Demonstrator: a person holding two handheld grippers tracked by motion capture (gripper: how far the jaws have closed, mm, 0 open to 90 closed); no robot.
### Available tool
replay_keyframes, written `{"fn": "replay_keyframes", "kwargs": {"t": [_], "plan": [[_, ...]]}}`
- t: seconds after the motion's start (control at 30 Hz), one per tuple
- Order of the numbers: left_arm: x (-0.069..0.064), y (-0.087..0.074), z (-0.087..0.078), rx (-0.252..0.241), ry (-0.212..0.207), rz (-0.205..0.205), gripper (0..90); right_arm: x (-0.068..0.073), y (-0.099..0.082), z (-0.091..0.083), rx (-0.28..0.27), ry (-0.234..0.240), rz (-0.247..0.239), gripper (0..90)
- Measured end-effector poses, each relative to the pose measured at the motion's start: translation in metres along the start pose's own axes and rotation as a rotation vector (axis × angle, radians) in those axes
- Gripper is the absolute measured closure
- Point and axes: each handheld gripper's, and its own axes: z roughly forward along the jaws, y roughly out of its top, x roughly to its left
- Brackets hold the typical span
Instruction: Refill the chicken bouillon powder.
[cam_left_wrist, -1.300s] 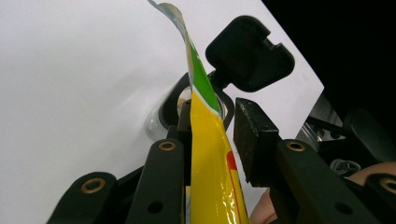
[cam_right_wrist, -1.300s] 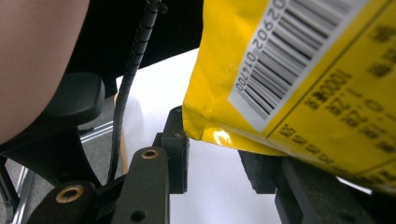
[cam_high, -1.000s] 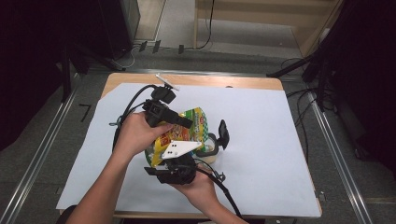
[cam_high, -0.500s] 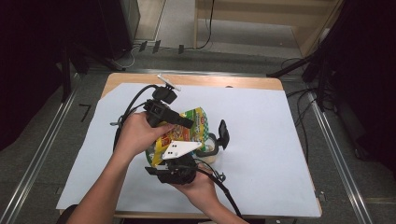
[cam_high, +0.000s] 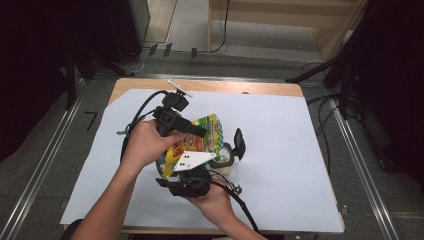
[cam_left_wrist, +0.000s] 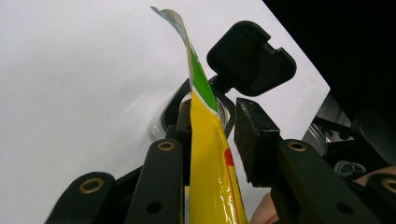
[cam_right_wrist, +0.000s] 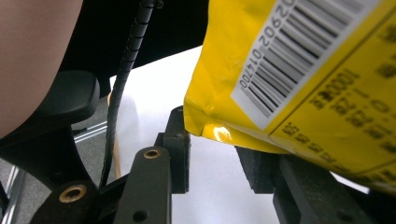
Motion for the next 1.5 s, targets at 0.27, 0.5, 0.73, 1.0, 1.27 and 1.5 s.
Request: {"fn": "replay_keyframes", "kwargs": {"t": [0.27,0.5,0.73,1.0,1.27,1.5], "plan": [[-0.0003,0.0000,0.0011,0.005,0.004,0.003,72.1,-0.0008,-0.0007,0.0001,0.003,0.007,-0.001,70.1],[0.0000,-0.0002,0.0012,0.004,0.007,0.001,72.2,-0.0007,-0.0009,0.0004,0.002,0.005,-0.002,70.1],[-0.0002,-0.0002,0.0017,0.004,0.007,0.001,72.2,-0.0006,-0.0010,0.0002,0.002,0.002,-0.002,70.1],[-0.0008,-0.0002,0.0007,-0.008,0.011,0.005,72.4,-0.0022,-0.0002,0.0000,0.007,-0.003,-0.016,70.3],[-0.0007,-0.0021,-0.0008,-0.015,0.028,0.009,72.5,-0.0028,-0.0002,0.0024,0.008,-0.003,-0.021,70.3],[-0.0006,-0.0039,-0.0029,-0.023,0.033,0.006,72.5,-0.0034,-0.0003,0.0049,0.007,-0.010,-0.042,70.3]]}}
